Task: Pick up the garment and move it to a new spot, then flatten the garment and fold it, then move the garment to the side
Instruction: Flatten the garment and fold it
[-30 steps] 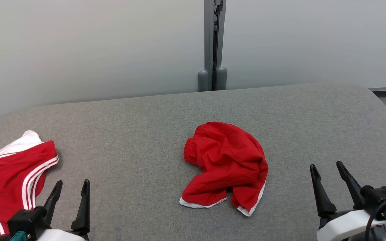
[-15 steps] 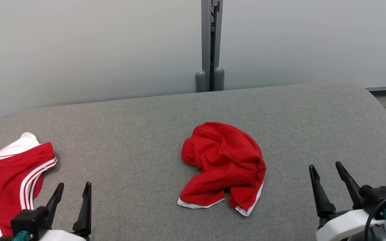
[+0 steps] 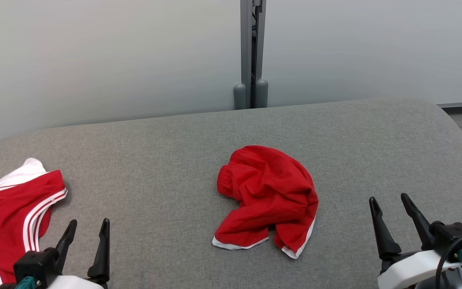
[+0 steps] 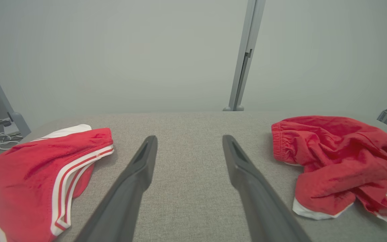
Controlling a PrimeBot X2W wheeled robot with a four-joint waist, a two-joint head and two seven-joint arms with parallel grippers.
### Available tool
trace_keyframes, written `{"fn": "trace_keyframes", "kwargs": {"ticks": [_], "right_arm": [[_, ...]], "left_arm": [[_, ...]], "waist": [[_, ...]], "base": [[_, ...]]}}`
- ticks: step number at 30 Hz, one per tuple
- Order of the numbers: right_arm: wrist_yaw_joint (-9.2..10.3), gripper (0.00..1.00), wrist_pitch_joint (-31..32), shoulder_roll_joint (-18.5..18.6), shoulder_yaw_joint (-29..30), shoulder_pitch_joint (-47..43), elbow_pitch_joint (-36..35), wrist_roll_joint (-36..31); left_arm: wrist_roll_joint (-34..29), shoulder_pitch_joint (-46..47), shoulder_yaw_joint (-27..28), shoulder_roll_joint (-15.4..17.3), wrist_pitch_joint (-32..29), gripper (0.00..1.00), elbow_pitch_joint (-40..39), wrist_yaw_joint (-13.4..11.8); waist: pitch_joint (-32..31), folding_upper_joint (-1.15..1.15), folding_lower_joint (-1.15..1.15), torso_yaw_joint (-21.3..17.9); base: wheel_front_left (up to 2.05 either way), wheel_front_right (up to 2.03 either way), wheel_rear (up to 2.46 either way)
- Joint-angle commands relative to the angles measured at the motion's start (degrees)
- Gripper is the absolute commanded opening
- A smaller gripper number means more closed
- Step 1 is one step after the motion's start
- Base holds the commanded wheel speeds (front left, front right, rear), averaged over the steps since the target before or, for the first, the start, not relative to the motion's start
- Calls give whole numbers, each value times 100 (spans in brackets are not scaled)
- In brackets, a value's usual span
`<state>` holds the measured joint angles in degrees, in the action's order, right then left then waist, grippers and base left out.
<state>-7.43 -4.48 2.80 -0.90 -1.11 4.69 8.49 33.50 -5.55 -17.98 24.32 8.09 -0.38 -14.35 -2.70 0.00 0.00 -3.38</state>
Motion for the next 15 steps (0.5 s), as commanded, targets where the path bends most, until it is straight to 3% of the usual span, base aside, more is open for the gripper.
{"fn": "trace_keyframes", "kwargs": {"ticks": [1,8,15], "right_arm": [[-11,100,9,25,-4,37,2,-2],[-11,100,54,30,-98,82,-29,-39],[-11,100,244,200,-1279,422,140,8]], "left_arm": [[38,58,0,16,10,100,9,-20],[8,229,-23,23,12,100,-11,39],[-56,618,-125,-46,37,100,-14,132]], "waist": [[5,0,0,6],[91,0,0,230],[423,0,0,918]], "base": [[0,0,0],[0,0,0],[0,0,0]]}}
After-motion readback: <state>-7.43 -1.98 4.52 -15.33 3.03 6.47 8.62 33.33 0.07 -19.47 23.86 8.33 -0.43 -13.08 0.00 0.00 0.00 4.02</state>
